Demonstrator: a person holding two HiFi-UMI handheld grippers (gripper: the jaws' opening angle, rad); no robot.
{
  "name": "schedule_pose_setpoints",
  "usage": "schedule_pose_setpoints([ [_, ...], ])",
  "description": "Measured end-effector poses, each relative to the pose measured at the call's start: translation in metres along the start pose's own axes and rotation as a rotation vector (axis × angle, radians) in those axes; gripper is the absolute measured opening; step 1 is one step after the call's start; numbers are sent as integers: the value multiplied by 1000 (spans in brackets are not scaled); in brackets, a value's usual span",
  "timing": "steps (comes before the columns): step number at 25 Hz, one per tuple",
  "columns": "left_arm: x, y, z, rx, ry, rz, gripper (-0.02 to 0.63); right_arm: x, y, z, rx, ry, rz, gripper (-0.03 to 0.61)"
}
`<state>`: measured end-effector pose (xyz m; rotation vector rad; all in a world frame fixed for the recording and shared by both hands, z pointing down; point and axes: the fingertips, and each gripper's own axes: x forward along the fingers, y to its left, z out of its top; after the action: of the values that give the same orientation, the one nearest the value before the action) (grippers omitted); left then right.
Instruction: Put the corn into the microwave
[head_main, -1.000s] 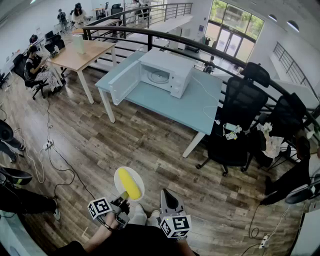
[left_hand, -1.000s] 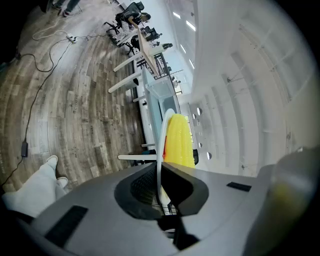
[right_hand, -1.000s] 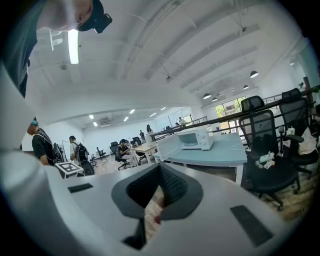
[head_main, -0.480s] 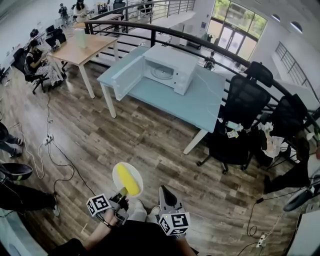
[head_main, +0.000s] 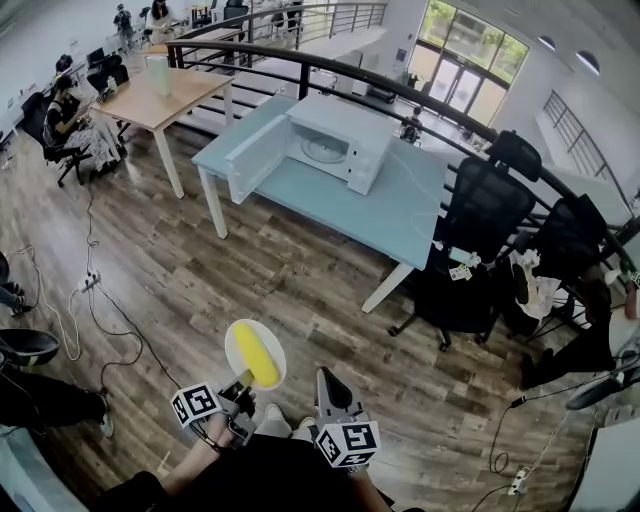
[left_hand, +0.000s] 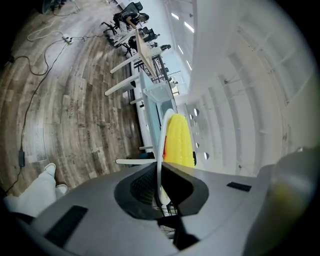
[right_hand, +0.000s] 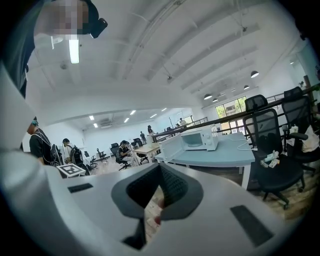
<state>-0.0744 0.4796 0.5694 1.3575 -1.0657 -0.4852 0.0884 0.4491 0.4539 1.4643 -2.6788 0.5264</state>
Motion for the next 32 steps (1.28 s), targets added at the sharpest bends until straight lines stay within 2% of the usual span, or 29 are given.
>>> schedule_pose_setpoints([
  [11,-3,5,31,17,3,6,17,22,18,0,11,-16,-16,8],
  [32,59,-1,76,37,3,15,17,84,-29,13,28,-30,-41,9],
])
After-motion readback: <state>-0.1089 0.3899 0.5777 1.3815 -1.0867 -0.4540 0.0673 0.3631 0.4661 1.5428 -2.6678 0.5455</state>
